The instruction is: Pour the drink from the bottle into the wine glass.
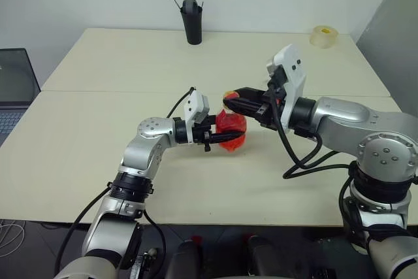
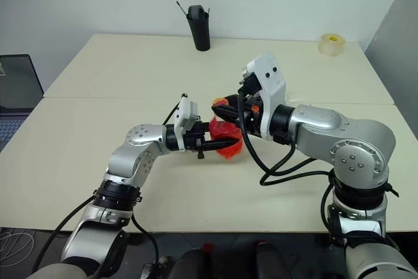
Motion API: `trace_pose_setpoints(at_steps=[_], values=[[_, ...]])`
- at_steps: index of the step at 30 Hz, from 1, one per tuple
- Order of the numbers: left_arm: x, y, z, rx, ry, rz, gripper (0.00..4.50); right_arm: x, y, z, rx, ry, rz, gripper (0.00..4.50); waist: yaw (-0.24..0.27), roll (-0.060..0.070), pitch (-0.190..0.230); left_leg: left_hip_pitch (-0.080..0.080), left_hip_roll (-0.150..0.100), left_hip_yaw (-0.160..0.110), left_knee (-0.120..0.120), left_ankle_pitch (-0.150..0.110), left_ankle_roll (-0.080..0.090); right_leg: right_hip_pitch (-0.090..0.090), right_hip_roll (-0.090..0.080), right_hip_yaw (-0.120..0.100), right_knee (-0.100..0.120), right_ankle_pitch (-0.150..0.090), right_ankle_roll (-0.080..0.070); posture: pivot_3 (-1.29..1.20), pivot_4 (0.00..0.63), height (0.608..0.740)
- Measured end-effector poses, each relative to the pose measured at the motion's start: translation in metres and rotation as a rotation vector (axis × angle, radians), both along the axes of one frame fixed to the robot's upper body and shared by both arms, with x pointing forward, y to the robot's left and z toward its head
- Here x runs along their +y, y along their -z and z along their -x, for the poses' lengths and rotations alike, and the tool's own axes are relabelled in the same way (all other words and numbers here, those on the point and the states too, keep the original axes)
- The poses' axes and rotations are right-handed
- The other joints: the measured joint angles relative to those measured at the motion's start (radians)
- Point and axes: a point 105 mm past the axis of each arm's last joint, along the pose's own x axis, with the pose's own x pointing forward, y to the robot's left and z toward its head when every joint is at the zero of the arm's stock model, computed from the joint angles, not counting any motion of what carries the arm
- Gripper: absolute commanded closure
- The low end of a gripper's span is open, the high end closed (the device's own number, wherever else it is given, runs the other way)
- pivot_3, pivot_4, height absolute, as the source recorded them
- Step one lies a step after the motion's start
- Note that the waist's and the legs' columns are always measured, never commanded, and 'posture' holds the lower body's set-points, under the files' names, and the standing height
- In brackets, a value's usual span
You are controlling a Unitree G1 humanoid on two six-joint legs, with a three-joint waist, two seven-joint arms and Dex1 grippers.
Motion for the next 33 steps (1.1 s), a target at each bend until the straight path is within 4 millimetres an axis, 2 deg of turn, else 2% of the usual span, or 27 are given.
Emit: trace_pose_setpoints(at_steps=[5, 8, 12, 15, 18, 21, 24, 27, 28, 30, 33], values=[[-0.003, -0.002, 0.004, -0.011, 0.026, -0.001, 2.91, -0.006, -0.002, -0.001, -0.019, -0.126, 0.011, 3.29, 0.001, 0.0, 0.0, 0.0, -0.001, 0.0, 0.0, 0.0, 0.0, 0.0, 0.0, 0.0, -0.002, 0.0, 0.0, 0.0, 0.15, 0.74], [-0.007, -0.008, 0.011, -0.034, 0.079, 0.0, 3.08, -0.015, -0.005, 0.0, -0.043, -0.317, -0.005, 3.29, 0.001, 0.0, 0.0, 0.0, -0.002, 0.0, 0.0, 0.0, 0.001, 0.001, 0.001, -0.001, -0.003, 0.0, 0.0, 0.0, 0.15, 0.74], [-0.013, -0.005, 0.018, -0.033, 0.131, -0.018, 3.44, -0.026, -0.003, -0.003, -0.061, -0.539, 0.058, 3.29, -0.003, 0.001, 0.001, 0.001, -0.002, 0.001, 0.0, -0.001, 0.002, 0.001, 0.002, 0.001, -0.002, 0.0, 0.0, 0.0, 0.15, 0.74], [-0.012, -0.006, 0.016, -0.036, 0.119, -0.015, 3.57, -0.023, -0.006, -0.012, -0.077, -0.59, 0.091, 3.29, -0.008, 0.002, 0.001, 0.002, 0.0, 0.001, 0.0, -0.002, 0.003, 0.001, 0.003, 0.001, -0.001, 0.0, 0.0, 0.0, 0.15, 0.74], [-0.007, -0.012, 0.013, -0.044, 0.1, 0.007, 3.6, -0.017, -0.012, -0.018, -0.028, -0.578, 0.018, 3.29, -0.006, 0.002, 0.001, 0.002, 0.002, 0.0, 0.0, -0.001, 0.002, 0.001, 0.002, 0.001, -0.001, 0.0, -0.001, 0.0, 0.15, 0.74], [-0.008, -0.013, 0.013, -0.048, 0.102, 0.012, 3.6, -0.018, -0.018, -0.016, -0.008, -0.559, -0.023, 2.26, 0.003, 0.002, 0.001, 0.001, 0.001, 0.0, 0.001, -0.001, 0.002, 0.001, 0.0, 0.001, -0.001, 0.0, -0.001, 0.0, 0.15, 0.74], [-0.006, 0.0, 0.014, -0.001, 0.1, -0.012, 3.6, -0.027, -0.046, -0.006, -0.077, -0.541, -0.112, 1.3, 0.01, 0.002, 0.002, 0.0, 0.0, -0.001, 0.001, -0.001, 0.002, 0.001, -0.001, -0.001, -0.002, 0.0, 0.0, 0.0, 0.15, 0.74], [-0.005, 0.003, 0.013, 0.012, 0.095, -0.014, 3.6, -0.029, -0.06, 0.005, -0.127, -0.523, -0.133, 0.18, 0.008, 0.003, 0.002, 0.0, 0.0, -0.001, 0.001, -0.001, 0.002, 0.001, -0.001, -0.001, -0.002, 0.0, 0.0, 0.0, 0.15, 0.74], [-0.005, 0.003, 0.013, 0.012, 0.095, -0.014, 3.6, -0.03, -0.062, 0.006, -0.145, -0.504, -0.124, 0.0, 0.007, 0.003, 0.002, 0.0, 0.0, -0.001, 0.001, -0.001, 0.002, 0.001, -0.001, -0.001, -0.002, 0.0, 0.0, 0.0, 0.15, 0.74], [-0.005, 0.004, 0.012, 0.016, 0.094, -0.013, 3.6, -0.031, -0.063, 0.008, -0.175, -0.429, -0.083, 0.0, 0.006, 0.003, 0.002, 0.0, 0.0, -0.001, 0.001, -0.001, 0.002, 0.001, -0.001, 0.0, -0.002, 0.0, 0.0, 0.0, 0.15, 0.74], [-0.005, 0.005, 0.009, 0.023, 0.084, -0.014, 3.6, -0.03, -0.055, -0.001, -0.166, -0.242, -0.026, 0.0, 0.005, 0.003, 0.002, 0.0, 0.0, -0.001, 0.001, -0.001, 0.002, 0.001, -0.001, 0.0, -0.001, 0.0, 0.0, 0.0, 0.15, 0.74]])
